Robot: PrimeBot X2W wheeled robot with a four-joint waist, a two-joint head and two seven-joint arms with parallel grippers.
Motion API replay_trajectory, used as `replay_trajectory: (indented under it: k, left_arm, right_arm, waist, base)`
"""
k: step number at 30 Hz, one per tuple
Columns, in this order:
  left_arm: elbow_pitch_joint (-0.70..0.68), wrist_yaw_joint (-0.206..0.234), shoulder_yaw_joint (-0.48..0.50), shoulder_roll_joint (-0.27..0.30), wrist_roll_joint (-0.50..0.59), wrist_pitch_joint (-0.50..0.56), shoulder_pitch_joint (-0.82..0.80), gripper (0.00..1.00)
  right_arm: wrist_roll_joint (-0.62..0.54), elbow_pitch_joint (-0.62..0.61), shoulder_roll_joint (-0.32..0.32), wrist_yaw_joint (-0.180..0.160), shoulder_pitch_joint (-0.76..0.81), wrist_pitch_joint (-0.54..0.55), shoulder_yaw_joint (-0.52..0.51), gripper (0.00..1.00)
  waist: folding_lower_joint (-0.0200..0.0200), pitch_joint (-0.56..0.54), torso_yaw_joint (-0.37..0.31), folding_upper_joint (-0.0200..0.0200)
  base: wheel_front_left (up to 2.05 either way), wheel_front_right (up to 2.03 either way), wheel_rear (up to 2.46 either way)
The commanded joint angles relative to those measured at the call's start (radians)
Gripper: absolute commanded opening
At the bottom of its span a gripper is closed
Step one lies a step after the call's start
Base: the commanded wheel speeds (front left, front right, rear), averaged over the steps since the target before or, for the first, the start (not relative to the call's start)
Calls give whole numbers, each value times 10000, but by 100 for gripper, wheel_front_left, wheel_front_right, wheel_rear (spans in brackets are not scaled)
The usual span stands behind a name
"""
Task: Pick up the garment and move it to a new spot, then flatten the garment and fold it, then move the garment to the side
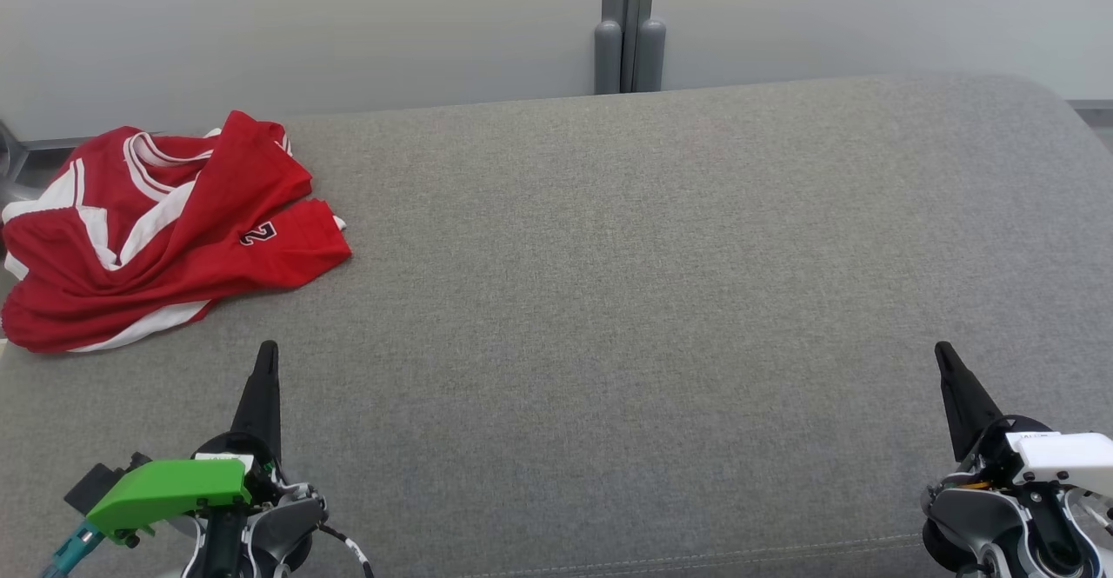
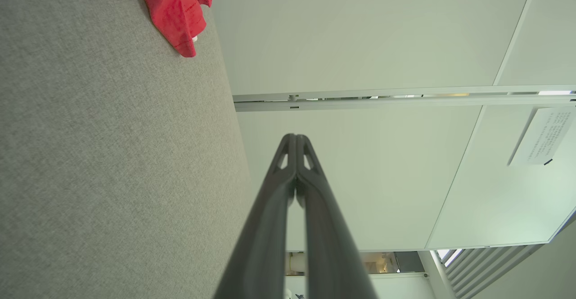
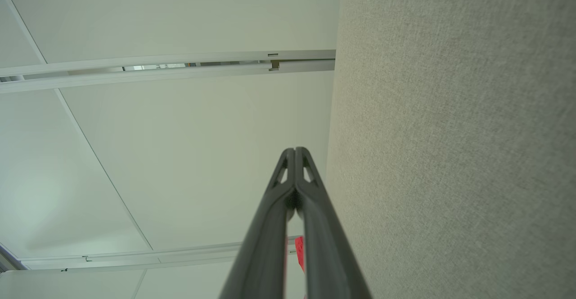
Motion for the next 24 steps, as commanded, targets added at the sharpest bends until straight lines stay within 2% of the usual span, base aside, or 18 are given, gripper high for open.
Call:
replay_trajectory:
  k: [1,24]
  left_arm:
    - [-37,-35,-2,9,68,35,-120,0]
    - [-38,-35,-2,9,68,35,-120,0]
  right_arm:
    - [8,13,-36,5,-89,-6,-3,0]
    - [8,13,-36,5,-89,-6,-3,0]
  waist:
    - [0,0,0,0]
    - [0,0,0,0]
  base:
    - [0,0,0]
    - [0,0,0]
